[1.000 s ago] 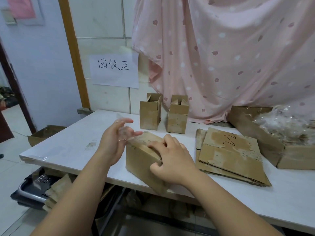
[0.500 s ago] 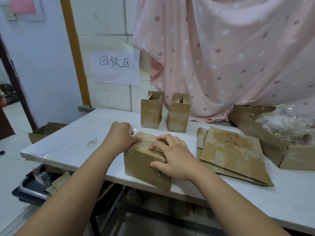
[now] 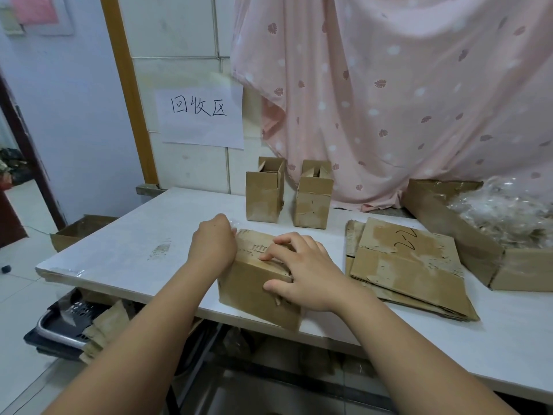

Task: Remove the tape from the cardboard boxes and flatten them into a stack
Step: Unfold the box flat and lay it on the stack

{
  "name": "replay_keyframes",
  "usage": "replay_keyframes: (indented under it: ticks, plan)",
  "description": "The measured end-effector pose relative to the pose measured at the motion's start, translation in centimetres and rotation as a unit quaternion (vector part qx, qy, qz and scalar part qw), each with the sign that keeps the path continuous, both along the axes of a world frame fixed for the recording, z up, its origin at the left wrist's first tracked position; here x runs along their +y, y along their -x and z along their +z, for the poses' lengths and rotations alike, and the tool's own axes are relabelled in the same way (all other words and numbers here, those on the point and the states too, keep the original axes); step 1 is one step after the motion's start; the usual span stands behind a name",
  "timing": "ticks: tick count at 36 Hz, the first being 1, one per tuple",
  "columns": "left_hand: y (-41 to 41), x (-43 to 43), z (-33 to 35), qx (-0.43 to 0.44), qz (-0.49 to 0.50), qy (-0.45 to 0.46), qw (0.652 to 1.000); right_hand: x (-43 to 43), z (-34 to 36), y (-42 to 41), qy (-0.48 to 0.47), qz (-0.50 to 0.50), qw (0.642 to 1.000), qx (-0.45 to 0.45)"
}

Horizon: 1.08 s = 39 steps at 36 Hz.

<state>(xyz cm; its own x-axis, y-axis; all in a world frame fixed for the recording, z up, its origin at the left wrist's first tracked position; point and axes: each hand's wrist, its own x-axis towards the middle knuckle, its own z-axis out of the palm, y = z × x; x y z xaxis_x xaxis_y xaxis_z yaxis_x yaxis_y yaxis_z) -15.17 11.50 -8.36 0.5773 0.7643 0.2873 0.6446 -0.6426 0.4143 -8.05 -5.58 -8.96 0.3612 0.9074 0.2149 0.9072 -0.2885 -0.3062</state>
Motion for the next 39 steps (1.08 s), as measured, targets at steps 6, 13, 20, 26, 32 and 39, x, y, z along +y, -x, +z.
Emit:
replay_keyframes:
  ticks: [6,13,20,26,32,39]
  plan:
    - [0.3,1.0,0.2,-0.058,0.006,0.123,0.991,-0.2,0.0,-0.1,-0.002,0.008,1.000,0.009]
    - [2.8,2.9,-1.4,-0.180,-0.129,0.363,0.905,-0.9,0.4,-0.9,0.009,0.038,0.998,0.058]
    - [1.2,2.1,-3.5,-0.241,-0.108,0.437,0.860,-1.3,0.4,-0.6,-0.005,0.037,0.997,0.068]
    - [1.1,2.8,-3.5,-0.368,-0.123,0.712,0.585,-1.6,0.2,-0.6,-0.002,0.047,0.997,0.067]
    - [1.2,3.4,-2.3,-0.342,-0.139,0.571,0.733,-1.5,0.1,-0.7,-0.002,0.044,0.997,0.057]
    - [2.0,2.5,1.1,-0.368,-0.110,0.289,0.877,-1.3,0.1,-0.6,-0.003,0.035,0.998,0.054]
